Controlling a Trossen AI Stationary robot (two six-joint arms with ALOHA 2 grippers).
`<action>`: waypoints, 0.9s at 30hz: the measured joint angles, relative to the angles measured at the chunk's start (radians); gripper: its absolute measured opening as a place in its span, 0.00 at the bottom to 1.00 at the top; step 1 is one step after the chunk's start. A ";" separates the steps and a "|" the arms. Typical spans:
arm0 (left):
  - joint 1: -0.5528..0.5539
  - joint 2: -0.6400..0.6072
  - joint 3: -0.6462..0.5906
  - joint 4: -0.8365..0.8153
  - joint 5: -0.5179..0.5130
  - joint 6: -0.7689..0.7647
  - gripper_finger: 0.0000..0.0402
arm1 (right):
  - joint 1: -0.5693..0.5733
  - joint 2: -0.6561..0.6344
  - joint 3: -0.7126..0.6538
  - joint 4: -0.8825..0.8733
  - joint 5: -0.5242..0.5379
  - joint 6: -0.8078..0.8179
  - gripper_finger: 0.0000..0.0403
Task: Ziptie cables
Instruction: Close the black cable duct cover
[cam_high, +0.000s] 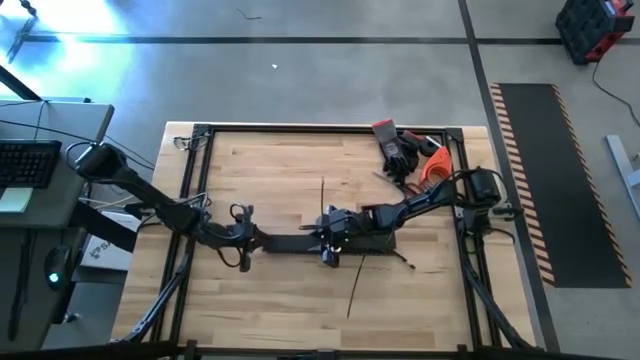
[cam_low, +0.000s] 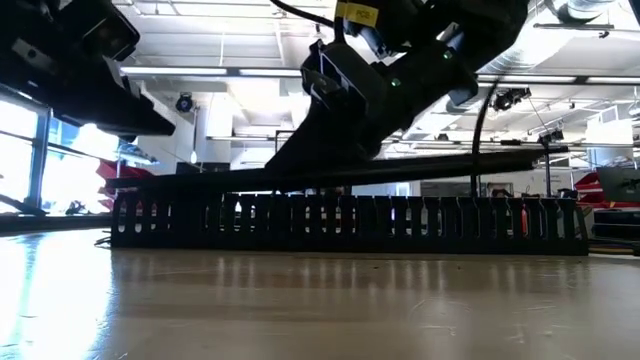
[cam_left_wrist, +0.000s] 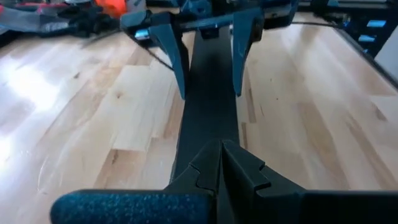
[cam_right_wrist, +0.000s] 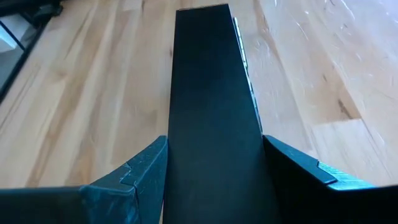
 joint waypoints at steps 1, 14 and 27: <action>0.000 0.011 0.000 0.003 0.000 -0.002 0.00 | 0.003 0.000 0.000 -0.005 0.001 0.000 0.52; 0.001 0.179 0.000 0.047 -0.030 -0.071 0.00 | 0.013 -0.001 0.000 -0.027 0.049 -0.027 0.52; 0.002 0.244 0.001 0.083 -0.054 -0.087 0.00 | 0.032 -0.002 0.000 -0.045 0.109 -0.047 0.52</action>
